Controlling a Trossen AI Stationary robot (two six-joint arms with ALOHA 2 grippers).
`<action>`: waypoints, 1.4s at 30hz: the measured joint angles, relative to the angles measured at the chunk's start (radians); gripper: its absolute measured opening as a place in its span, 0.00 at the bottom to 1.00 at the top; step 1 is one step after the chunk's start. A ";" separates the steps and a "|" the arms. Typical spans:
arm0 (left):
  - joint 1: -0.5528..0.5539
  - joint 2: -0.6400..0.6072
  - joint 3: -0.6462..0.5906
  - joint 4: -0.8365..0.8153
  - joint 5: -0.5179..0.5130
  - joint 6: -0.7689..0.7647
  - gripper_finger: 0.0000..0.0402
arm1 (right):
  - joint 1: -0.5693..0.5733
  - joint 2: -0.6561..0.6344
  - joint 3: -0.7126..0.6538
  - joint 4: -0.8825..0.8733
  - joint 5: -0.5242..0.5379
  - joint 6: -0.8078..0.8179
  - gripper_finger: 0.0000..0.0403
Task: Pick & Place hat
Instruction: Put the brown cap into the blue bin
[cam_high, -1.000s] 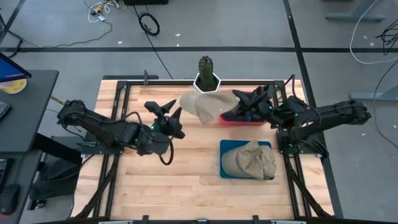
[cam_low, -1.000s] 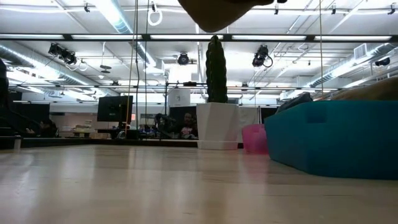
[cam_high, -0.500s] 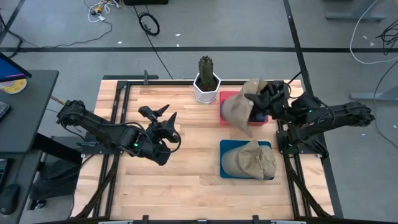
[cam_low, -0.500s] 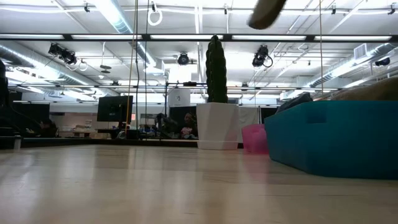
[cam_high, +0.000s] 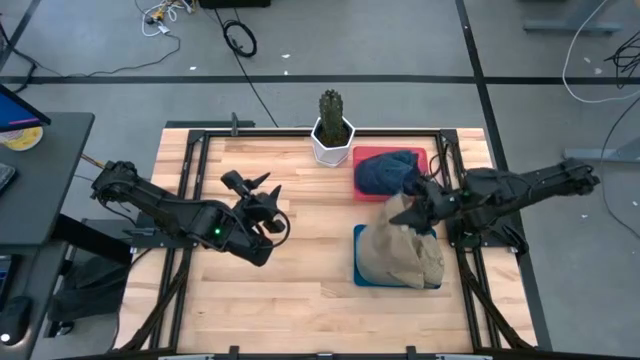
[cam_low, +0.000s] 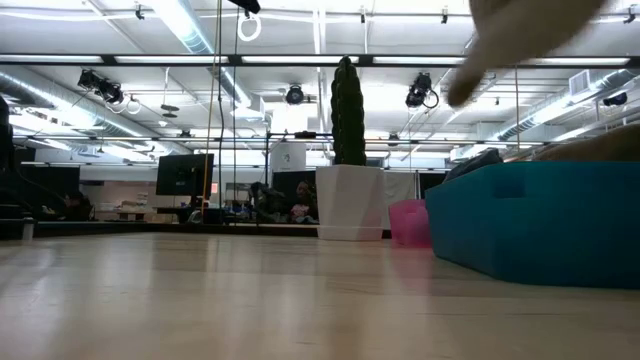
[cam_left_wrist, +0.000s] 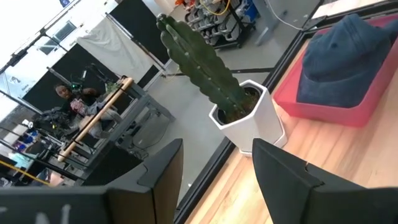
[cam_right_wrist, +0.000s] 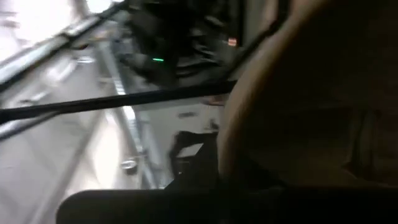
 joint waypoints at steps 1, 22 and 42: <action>0.001 0.000 0.000 0.000 0.000 -0.007 0.49 | 0.011 0.000 0.000 -0.032 0.005 0.000 0.00; 0.007 0.000 0.000 0.003 0.002 -0.079 0.48 | 0.134 0.058 0.000 -0.303 0.143 0.082 0.00; 0.008 0.000 0.000 0.007 0.001 -0.233 0.49 | 0.136 0.257 0.000 -0.242 0.196 0.067 0.00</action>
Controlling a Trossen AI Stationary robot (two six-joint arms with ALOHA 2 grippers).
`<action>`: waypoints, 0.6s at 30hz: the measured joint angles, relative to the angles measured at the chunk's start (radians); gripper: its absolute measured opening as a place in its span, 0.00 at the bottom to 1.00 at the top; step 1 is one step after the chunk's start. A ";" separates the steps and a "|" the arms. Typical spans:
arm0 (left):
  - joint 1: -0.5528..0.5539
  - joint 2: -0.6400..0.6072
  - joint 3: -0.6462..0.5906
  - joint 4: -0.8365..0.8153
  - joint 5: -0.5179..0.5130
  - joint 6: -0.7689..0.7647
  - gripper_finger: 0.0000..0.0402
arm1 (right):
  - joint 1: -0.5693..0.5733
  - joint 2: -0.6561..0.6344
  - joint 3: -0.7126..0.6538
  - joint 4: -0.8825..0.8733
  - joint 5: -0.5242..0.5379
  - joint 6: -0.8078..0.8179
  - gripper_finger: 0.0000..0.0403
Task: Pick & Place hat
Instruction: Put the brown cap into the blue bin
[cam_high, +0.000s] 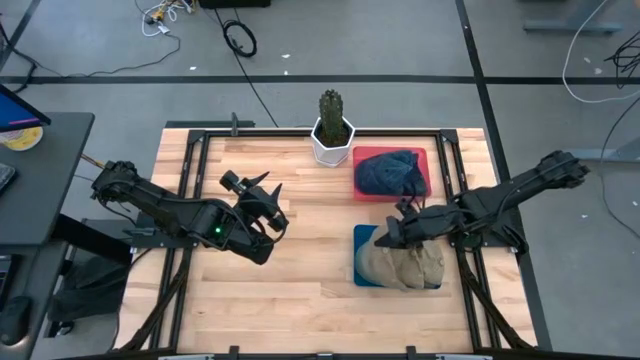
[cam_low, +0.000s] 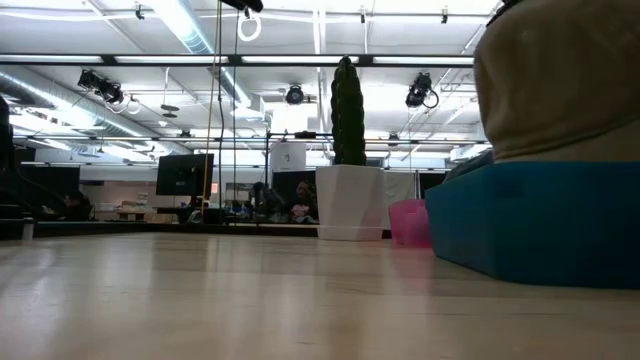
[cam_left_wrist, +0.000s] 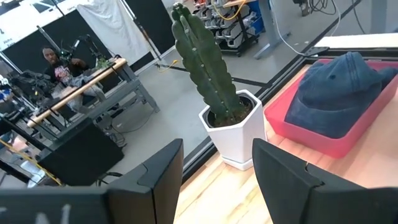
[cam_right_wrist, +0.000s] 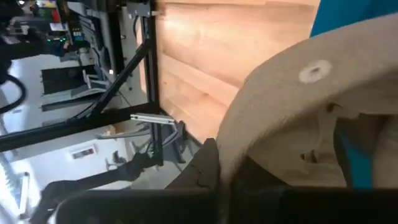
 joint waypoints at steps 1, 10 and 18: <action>0.000 0.000 0.000 0.001 0.000 -0.006 0.48 | 0.000 0.009 0.000 0.001 0.004 -0.015 0.00; 0.000 0.000 0.000 0.004 0.000 -0.018 0.48 | -0.001 0.065 0.000 -0.005 -0.005 -0.238 0.00; 0.000 0.000 0.000 0.008 0.031 -0.018 0.48 | -0.001 0.071 0.000 -0.175 -0.038 -0.303 0.00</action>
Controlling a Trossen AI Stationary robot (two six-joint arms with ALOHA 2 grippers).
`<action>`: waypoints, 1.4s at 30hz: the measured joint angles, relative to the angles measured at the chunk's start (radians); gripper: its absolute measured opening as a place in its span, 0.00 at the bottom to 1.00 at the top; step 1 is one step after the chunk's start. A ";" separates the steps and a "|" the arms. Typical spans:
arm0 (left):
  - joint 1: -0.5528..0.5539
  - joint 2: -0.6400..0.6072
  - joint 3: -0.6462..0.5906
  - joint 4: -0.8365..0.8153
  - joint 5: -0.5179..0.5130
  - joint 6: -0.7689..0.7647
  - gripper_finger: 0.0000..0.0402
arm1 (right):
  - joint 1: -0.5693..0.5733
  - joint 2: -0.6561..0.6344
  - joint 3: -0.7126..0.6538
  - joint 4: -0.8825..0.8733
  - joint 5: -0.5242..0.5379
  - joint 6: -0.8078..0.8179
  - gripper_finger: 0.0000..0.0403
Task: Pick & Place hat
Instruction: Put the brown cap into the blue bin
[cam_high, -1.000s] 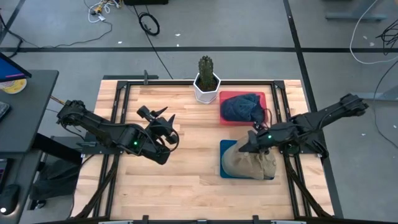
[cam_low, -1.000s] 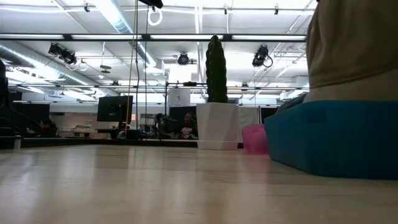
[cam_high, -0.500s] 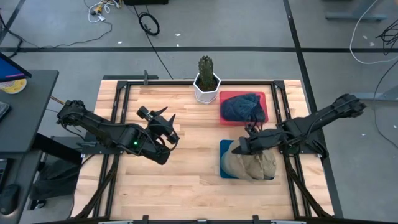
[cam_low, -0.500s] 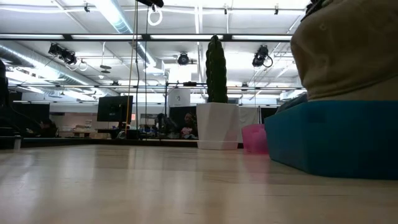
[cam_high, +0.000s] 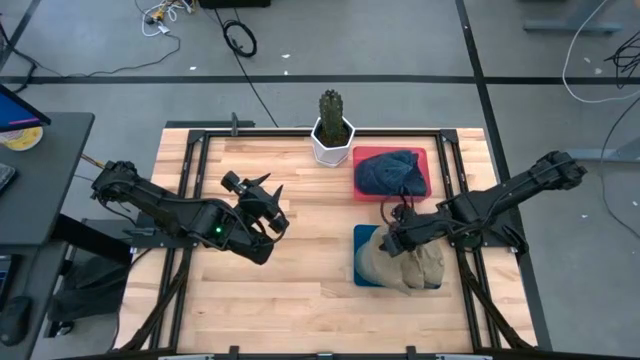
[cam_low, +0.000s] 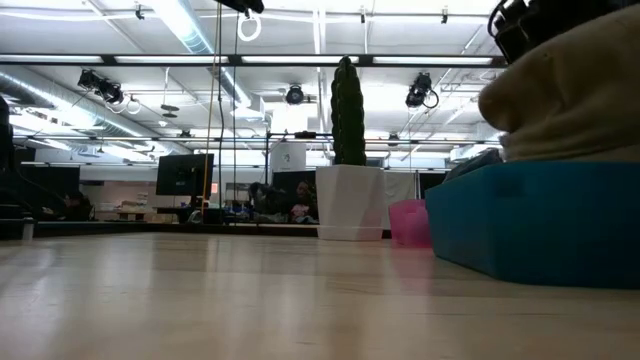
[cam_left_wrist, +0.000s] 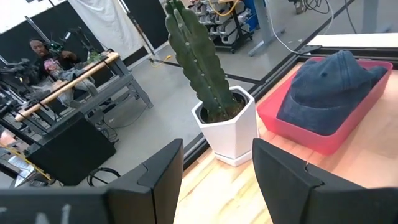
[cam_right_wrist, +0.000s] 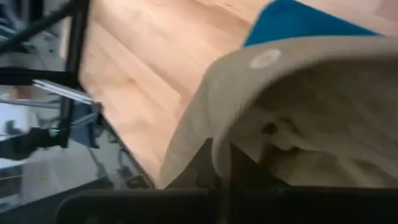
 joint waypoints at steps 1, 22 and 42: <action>0.000 0.000 0.000 0.000 0.002 0.000 0.49 | 0.000 0.000 0.000 -0.016 -0.003 0.000 0.00; 0.000 0.000 0.000 0.007 0.012 0.000 0.49 | 0.015 0.000 -0.026 -0.321 -0.087 0.007 0.00; 0.016 0.000 0.000 0.020 0.013 0.001 0.49 | 0.015 -0.003 -0.312 0.076 -0.130 0.203 0.00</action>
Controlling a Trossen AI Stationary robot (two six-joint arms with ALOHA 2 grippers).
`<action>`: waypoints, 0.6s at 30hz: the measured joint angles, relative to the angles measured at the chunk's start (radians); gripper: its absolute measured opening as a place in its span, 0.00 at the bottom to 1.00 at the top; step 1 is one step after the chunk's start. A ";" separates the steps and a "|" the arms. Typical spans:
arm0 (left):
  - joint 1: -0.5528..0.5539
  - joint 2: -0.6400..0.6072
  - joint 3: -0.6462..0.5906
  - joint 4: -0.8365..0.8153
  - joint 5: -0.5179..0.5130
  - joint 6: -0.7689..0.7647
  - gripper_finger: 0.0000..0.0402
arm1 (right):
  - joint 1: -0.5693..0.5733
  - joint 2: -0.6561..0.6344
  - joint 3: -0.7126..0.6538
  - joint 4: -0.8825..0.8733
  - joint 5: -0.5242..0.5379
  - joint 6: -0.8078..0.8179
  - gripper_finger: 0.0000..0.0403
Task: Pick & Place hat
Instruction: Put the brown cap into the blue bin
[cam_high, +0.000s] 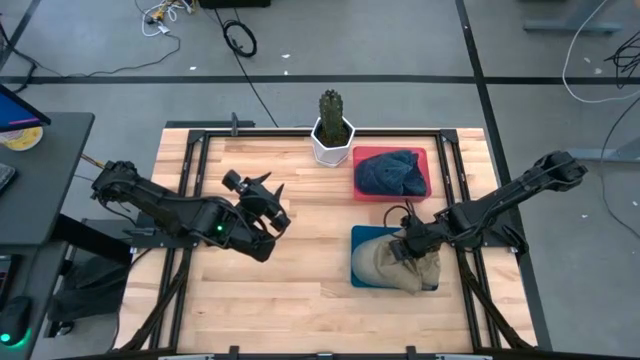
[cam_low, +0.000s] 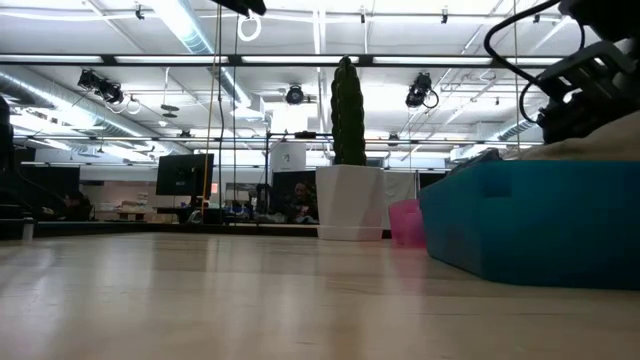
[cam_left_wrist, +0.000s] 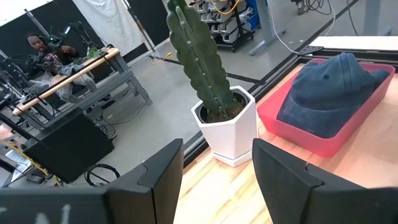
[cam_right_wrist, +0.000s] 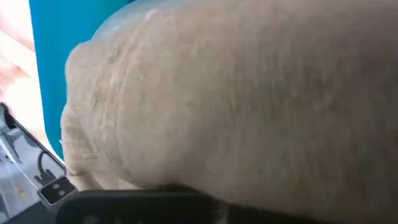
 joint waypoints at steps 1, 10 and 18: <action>0.005 0.000 0.000 0.003 0.000 0.000 0.49 | 0.000 0.000 -0.001 0.000 -0.001 0.011 0.01; 0.026 0.000 0.000 0.021 0.000 0.000 0.49 | -0.002 0.001 -0.003 -0.018 0.002 0.079 0.01; 0.029 0.000 0.000 0.021 0.007 0.000 0.49 | -0.002 -0.039 -0.009 0.040 -0.026 0.049 0.08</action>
